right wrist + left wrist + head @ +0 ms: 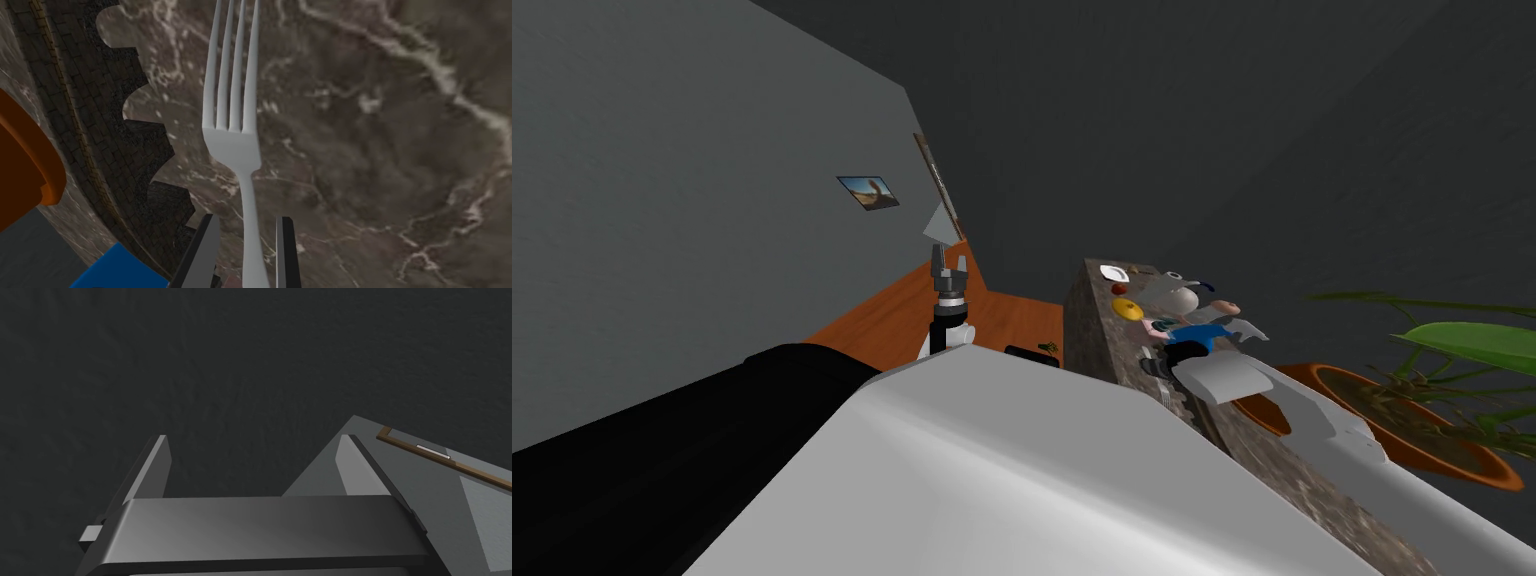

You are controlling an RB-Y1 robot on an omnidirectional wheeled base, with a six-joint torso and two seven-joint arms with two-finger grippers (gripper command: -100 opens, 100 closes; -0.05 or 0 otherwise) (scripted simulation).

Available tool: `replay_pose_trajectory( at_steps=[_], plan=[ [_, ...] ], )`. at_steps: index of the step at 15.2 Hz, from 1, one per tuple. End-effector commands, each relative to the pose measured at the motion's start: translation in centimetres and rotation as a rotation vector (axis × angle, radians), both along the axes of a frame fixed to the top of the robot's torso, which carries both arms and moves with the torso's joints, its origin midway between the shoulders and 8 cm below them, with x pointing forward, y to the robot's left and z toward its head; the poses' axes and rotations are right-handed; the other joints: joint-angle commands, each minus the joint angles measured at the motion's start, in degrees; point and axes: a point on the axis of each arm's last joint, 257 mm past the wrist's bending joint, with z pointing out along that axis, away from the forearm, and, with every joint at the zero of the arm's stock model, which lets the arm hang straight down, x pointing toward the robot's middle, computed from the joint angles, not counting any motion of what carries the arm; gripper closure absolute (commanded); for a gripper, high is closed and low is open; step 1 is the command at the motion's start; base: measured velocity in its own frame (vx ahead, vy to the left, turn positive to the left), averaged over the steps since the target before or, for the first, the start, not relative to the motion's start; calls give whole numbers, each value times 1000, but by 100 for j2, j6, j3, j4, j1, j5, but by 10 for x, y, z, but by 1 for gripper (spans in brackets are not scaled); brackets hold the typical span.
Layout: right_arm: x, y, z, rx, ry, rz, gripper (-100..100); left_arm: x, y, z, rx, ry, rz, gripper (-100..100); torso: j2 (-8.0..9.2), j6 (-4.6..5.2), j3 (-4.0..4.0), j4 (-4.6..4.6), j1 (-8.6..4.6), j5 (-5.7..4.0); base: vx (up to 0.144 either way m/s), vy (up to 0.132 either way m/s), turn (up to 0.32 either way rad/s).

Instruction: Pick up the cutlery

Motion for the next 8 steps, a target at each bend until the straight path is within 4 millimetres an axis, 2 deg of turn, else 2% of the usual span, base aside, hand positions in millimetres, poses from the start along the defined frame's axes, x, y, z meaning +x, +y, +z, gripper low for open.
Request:
replay_pose_trajectory(
  at_steps=[1, 2, 3, 5, 6, 8],
  plan=[
    [-10, -17, 0, -3, 18, -9, 100, 0, 0, 0, 0, 0, 0, 0, 0, 0, 0, 0, 0, 0, 13, 66, 29],
    [-5, -16, 1, 4, 1, 0, 100, 0, 0, 0, 0, 0, 0, 0, 3, 6, 0, -4, -6, -3, 17, 78, 14],
    [-18, -29, -1, 2, 25, -17, 100, 0, 0, 0, 0, 0, 0, 0, 3, 8, -1, -5, -12, -6, 26, 101, 10],
    [-10, -29, 2, 4, 4, -2, 100, 0, 0, 0, 0, 0, 0, 0, 1, 9, -2, -6, -7, -5, 20, 88, -14],
    [-20, -43, 4, -1, 23, -15, 100, 0, 0, 0, 0, 0, 0, 0, 1, 5, -2, -5, -13, -7, 22, 68, 23],
    [-15, -42, 5, 4, 4, -4, 100, 0, 0, 0, 0, 0, 0, 0, -2, 4, -3, -5, -19, -7, 21, 61, 6]
  ],
)
